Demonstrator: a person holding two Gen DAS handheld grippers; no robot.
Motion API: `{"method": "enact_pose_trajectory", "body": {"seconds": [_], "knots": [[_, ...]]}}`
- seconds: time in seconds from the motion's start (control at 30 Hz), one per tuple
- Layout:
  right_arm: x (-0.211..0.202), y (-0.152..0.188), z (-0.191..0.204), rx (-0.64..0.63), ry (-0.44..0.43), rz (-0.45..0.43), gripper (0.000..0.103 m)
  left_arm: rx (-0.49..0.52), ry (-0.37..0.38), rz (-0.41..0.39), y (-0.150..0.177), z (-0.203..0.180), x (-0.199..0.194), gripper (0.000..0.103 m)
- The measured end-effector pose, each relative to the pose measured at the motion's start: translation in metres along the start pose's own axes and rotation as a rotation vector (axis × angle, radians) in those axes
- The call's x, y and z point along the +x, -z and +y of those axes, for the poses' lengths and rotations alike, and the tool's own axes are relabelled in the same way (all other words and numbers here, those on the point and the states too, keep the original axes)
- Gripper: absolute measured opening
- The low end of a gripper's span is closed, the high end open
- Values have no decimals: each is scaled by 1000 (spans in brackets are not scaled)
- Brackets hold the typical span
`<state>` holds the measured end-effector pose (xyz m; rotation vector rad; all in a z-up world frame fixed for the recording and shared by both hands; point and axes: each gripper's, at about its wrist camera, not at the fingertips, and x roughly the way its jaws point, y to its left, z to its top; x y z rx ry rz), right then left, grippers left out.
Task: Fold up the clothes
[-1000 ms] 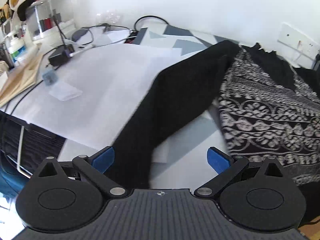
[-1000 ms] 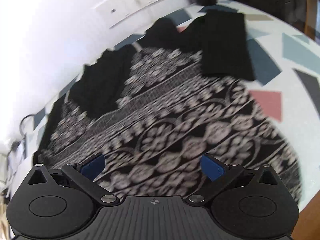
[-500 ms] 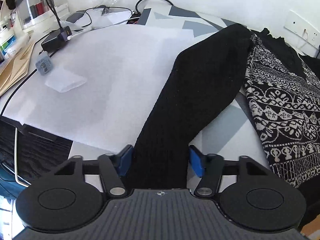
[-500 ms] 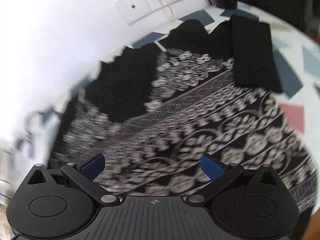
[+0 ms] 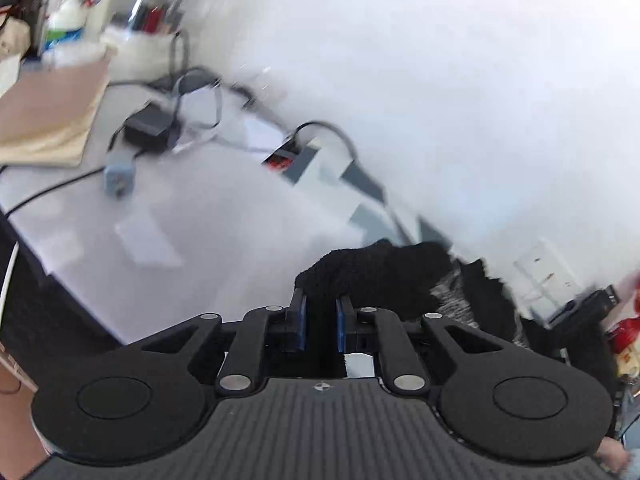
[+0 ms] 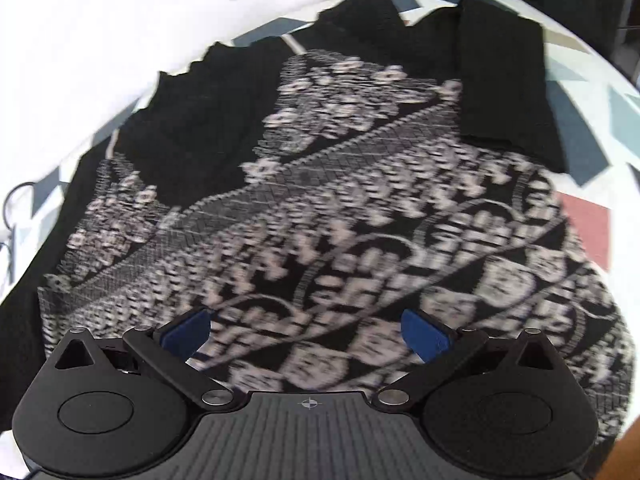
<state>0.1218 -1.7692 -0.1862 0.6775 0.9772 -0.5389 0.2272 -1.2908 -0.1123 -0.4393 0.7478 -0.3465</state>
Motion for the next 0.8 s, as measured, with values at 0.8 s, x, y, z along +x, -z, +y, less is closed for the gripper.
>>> {"method": "enact_pose_trajectory", "body": {"seconds": [0.8], "knots": [[10,-44,-45,-261,4,-103,102,251,123,49,14,-292,139,14]]}}
